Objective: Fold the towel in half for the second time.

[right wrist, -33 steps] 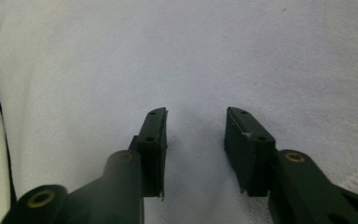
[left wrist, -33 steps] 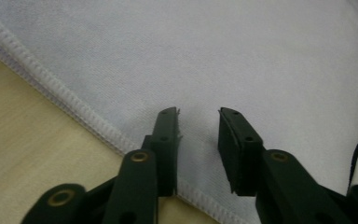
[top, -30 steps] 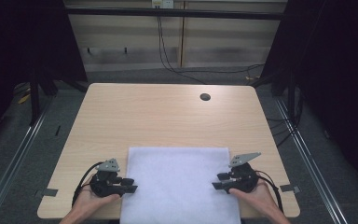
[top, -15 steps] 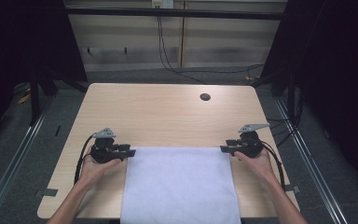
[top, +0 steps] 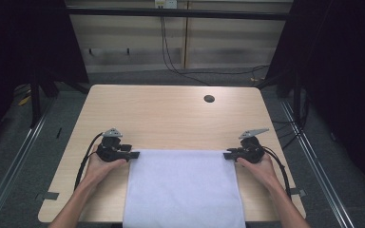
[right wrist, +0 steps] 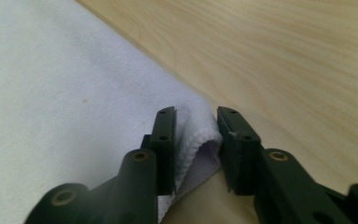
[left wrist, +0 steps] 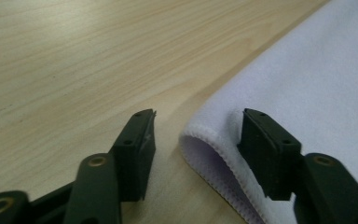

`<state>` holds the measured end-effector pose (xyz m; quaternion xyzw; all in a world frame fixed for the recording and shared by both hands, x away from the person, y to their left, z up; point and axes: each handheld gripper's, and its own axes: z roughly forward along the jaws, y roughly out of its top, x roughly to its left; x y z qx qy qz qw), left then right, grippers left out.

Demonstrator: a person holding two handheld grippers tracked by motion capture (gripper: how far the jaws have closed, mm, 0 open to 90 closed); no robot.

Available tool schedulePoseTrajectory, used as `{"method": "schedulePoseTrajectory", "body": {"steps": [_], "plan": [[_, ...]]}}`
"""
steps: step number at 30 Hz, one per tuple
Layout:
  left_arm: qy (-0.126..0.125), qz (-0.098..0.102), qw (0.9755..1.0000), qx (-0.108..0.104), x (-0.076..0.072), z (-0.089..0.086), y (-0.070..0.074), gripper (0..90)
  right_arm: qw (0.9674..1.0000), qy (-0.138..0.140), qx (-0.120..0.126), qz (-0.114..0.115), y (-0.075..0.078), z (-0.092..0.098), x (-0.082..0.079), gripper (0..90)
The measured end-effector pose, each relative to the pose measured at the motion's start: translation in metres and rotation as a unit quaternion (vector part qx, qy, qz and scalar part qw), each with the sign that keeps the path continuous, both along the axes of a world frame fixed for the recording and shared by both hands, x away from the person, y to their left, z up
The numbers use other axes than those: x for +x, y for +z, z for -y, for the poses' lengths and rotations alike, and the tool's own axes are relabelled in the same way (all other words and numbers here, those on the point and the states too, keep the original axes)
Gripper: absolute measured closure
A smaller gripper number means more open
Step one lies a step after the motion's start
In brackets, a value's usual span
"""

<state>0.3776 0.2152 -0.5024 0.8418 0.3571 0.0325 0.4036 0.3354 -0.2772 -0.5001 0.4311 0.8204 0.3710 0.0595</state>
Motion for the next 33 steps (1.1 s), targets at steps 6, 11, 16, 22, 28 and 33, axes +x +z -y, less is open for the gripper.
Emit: {"method": "schedulePoseTrajectory", "body": {"steps": [6,11,16,22,28,33], "plan": [[-0.037,0.000,0.9993,0.002,-0.005,0.007,0.000,68.1,0.9999,0.008,-0.004,-0.012,0.003,-0.002,-0.006,84.8],[-0.043,-0.002,0.9991,-0.008,-0.009,0.005,0.004,83.9,0.9999,0.008,0.008,-0.013,0.006,-0.001,-0.003,85.9],[-0.019,0.002,0.9985,-0.051,-0.003,-0.006,0.019,84.2,0.9990,-0.006,0.042,0.014,0.025,0.002,0.004,86.3],[-0.001,0.027,0.9977,-0.062,0.006,-0.008,0.043,84.3,0.9971,-0.013,0.060,0.045,0.047,0.000,0.019,86.4],[0.011,0.056,0.9960,-0.069,0.022,-0.011,0.069,84.5,0.9954,-0.019,0.062,0.070,0.070,-0.002,0.037,86.5],[-0.002,0.063,0.9936,-0.094,0.032,-0.013,0.094,84.4,0.9932,-0.019,0.079,0.083,0.091,0.000,0.050,86.6]]}}
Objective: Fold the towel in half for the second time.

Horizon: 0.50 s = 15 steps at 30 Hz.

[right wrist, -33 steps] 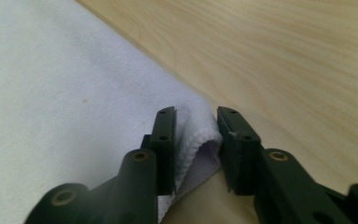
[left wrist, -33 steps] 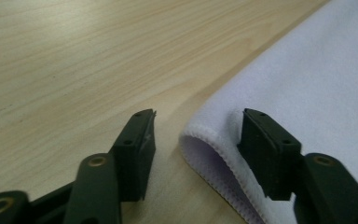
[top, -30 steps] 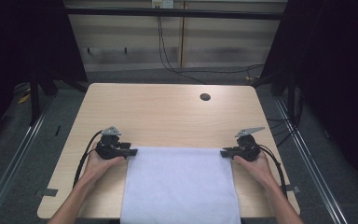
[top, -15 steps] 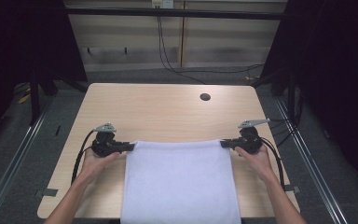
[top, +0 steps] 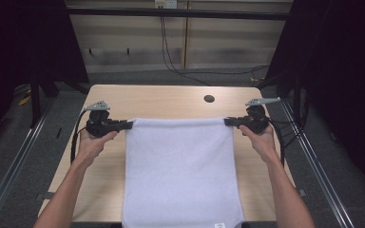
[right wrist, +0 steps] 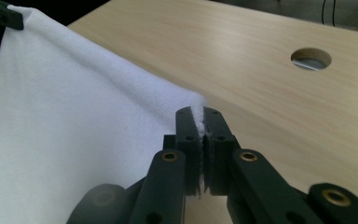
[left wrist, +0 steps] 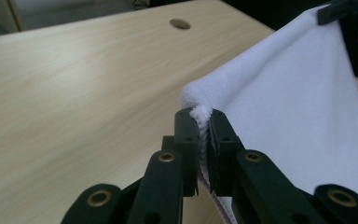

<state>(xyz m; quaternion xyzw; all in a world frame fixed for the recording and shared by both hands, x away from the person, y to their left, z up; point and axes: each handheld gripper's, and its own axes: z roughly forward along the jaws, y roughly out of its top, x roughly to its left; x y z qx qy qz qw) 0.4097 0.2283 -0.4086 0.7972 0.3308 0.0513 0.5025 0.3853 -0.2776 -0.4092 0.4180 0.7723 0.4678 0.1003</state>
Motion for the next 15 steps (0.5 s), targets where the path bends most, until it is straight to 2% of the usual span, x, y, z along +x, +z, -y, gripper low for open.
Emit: {"method": "schedulePoseTrajectory", "body": {"steps": [1,3,7,10,12,15], "plan": [[0.000,0.005,1.0000,0.007,0.001,0.001,0.004,84.5,1.0000,0.001,0.005,-0.001,0.003,0.000,0.002,86.6],[0.001,0.011,0.9999,0.006,0.004,0.001,0.012,84.4,0.9999,0.003,0.011,0.003,0.007,0.002,0.007,86.6],[0.015,0.028,0.9995,-0.002,0.010,0.000,0.027,84.5,0.9999,-0.009,0.008,0.007,0.015,0.005,0.015,86.7],[0.026,0.038,0.9989,-0.012,0.014,-0.001,0.039,84.5,0.9994,-0.016,0.018,0.023,0.028,0.007,0.019,86.7],[0.024,0.043,0.9986,-0.020,0.012,0.000,0.041,84.5,0.9994,-0.013,0.015,0.029,0.035,0.006,0.018,86.8],[0.011,0.049,0.9987,-0.004,0.001,0.002,0.034,84.4,0.9993,0.000,0.012,0.036,0.037,0.002,0.010,86.7]]}}
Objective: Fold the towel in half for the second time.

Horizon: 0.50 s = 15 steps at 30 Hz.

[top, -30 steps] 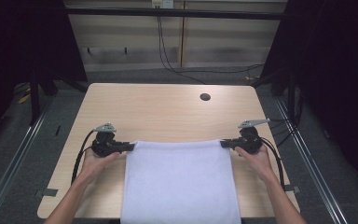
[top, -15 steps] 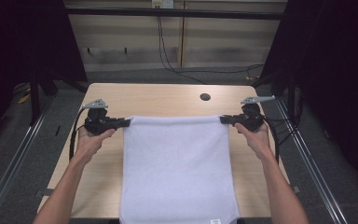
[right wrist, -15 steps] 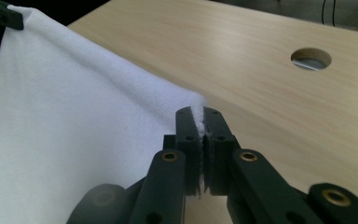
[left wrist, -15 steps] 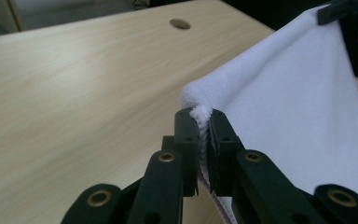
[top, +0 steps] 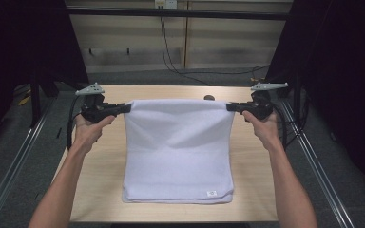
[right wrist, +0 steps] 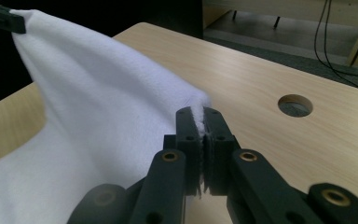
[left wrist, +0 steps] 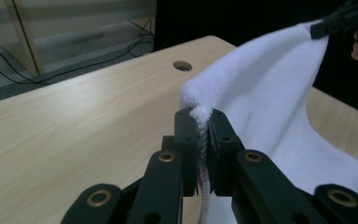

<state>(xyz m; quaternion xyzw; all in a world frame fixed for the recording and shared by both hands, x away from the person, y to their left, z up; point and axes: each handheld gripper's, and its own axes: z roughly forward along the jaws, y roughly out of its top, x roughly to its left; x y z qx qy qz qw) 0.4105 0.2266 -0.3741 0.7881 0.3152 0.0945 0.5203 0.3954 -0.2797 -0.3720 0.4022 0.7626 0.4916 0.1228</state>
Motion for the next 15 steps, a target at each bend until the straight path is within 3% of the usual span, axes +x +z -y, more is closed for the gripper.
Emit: {"method": "schedulePoseTrajectory", "body": {"steps": [6,9,12,15], "plan": [[-0.027,0.007,0.9994,-0.022,-0.033,-0.013,-0.008,84.4,0.9993,0.033,-0.017,0.008,-0.005,0.000,-0.036,86.7],[-0.041,0.017,0.9983,-0.038,-0.058,-0.017,-0.011,84.3,0.9984,0.053,-0.013,0.018,-0.003,0.001,-0.059,86.7],[-0.051,0.019,0.9983,-0.020,-0.081,-0.019,-0.023,84.3,0.9973,0.069,-0.017,0.018,-0.008,0.000,-0.085,86.6],[-0.069,0.001,0.9976,-0.008,-0.099,-0.020,-0.041,84.0,0.9964,0.081,-0.026,0.002,-0.024,-0.003,-0.108,86.4]]}}
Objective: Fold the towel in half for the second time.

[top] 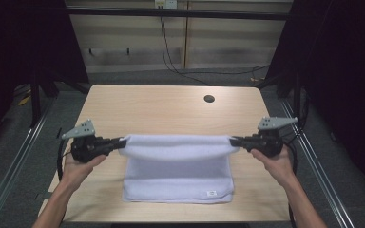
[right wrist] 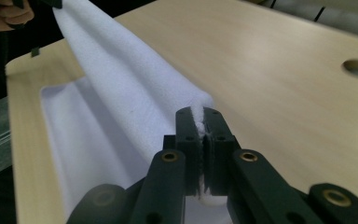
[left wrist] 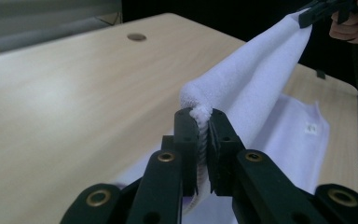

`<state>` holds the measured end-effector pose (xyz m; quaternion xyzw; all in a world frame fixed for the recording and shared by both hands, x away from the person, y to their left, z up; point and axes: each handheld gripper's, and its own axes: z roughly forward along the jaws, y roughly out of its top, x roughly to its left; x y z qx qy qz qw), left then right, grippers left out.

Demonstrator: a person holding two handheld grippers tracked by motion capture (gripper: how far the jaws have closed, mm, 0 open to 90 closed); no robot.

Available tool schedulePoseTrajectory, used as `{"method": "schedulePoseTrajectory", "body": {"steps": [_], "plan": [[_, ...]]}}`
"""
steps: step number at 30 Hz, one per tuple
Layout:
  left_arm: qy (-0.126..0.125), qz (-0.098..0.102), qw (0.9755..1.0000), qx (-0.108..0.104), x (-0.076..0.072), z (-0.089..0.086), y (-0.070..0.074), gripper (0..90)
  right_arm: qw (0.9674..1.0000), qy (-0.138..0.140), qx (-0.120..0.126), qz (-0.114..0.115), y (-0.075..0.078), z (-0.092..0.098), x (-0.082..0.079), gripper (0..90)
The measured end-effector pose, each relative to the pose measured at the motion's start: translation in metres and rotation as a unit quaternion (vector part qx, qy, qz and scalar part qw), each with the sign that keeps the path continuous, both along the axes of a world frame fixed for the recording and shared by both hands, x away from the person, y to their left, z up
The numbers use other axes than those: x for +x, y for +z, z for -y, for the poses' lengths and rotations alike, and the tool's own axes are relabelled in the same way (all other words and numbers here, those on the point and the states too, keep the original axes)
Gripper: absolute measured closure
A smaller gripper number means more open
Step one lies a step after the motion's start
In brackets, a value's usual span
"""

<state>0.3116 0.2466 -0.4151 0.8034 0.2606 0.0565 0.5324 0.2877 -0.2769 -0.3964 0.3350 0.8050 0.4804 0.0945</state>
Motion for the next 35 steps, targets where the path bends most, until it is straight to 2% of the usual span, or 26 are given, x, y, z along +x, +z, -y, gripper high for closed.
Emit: {"method": "schedulePoseTrajectory", "body": {"steps": [2,5,6,7,9,11,16,18,21,23,24,26,29,32,34,35], "plan": [[-0.012,-0.009,0.9997,0.020,-0.011,0.001,-0.012,83.7,0.9999,0.009,-0.004,-0.014,-0.014,-0.002,-0.016,86.1],[-0.033,-0.031,0.9977,0.050,-0.029,0.001,-0.028,83.5,0.9988,0.026,-0.009,-0.040,-0.036,-0.004,-0.038,85.2],[-0.040,-0.043,0.9968,0.055,-0.035,0.001,-0.034,83.4,0.9979,0.040,-0.021,-0.046,-0.042,-0.005,-0.045,84.7],[-0.044,-0.046,0.9958,0.067,-0.041,0.000,-0.040,83.3,0.9968,0.048,-0.035,-0.053,-0.046,-0.006,-0.051,84.0],[-0.051,-0.064,0.9945,0.064,-0.050,-0.002,-0.051,82.5,0.9954,0.054,-0.038,-0.069,-0.053,-0.005,-0.059,82.3],[-0.054,-0.076,0.9928,0.076,-0.059,-0.006,-0.059,79.3,0.9946,0.057,-0.032,-0.081,-0.059,-0.004,-0.066,78.1],[-0.073,-0.094,0.9920,0.044,-0.078,-0.019,-0.061,71.2,0.9917,0.060,-0.005,-0.113,-0.073,0.002,-0.086,66.6],[-0.073,-0.089,0.9927,0.034,-0.081,-0.022,-0.059,69.4,0.9926,0.051,0.000,-0.110,-0.073,0.004,-0.092,63.2],[-0.044,-0.079,0.9958,0.012,-0.077,-0.023,-0.053,63.7,0.9966,0.016,0.025,-0.077,-0.066,0.011,-0.093,61.2],[-0.012,-0.069,0.9975,0.012,-0.068,-0.021,-0.050,60.0,0.9977,-0.014,0.038,-0.054,-0.063,0.015,-0.089,59.3],[0.005,-0.069,0.9975,0.015,-0.062,-0.020,-0.050,57.2,0.9974,-0.027,0.046,-0.048,-0.063,0.018,-0.086,58.1],[0.036,-0.073,0.9966,0.006,-0.050,-0.020,-0.052,55.8,0.9966,-0.055,0.051,-0.033,-0.062,0.022,-0.081,54.9],[0.053,-0.061,0.9966,0.012,-0.036,-0.017,-0.054,51.0,0.9948,-0.078,0.063,-0.021,-0.062,0.027,-0.077,49.6],[0.067,-0.057,0.9960,0.020,-0.033,-0.017,-0.060,45.8,0.9935,-0.093,0.064,-0.007,-0.063,0.034,-0.076,46.8],[0.086,-0.061,0.9945,0.003,-0.035,-0.022,-0.061,42.3,0.9916,-0.109,0.069,-0.001,-0.065,0.039,-0.077,46.0],[0.090,-0.067,0.9937,0.003,-0.035,-0.023,-0.061,40.7,0.9909,-0.114,0.072,0.001,-0.066,0.042,-0.077,45.1]]}}
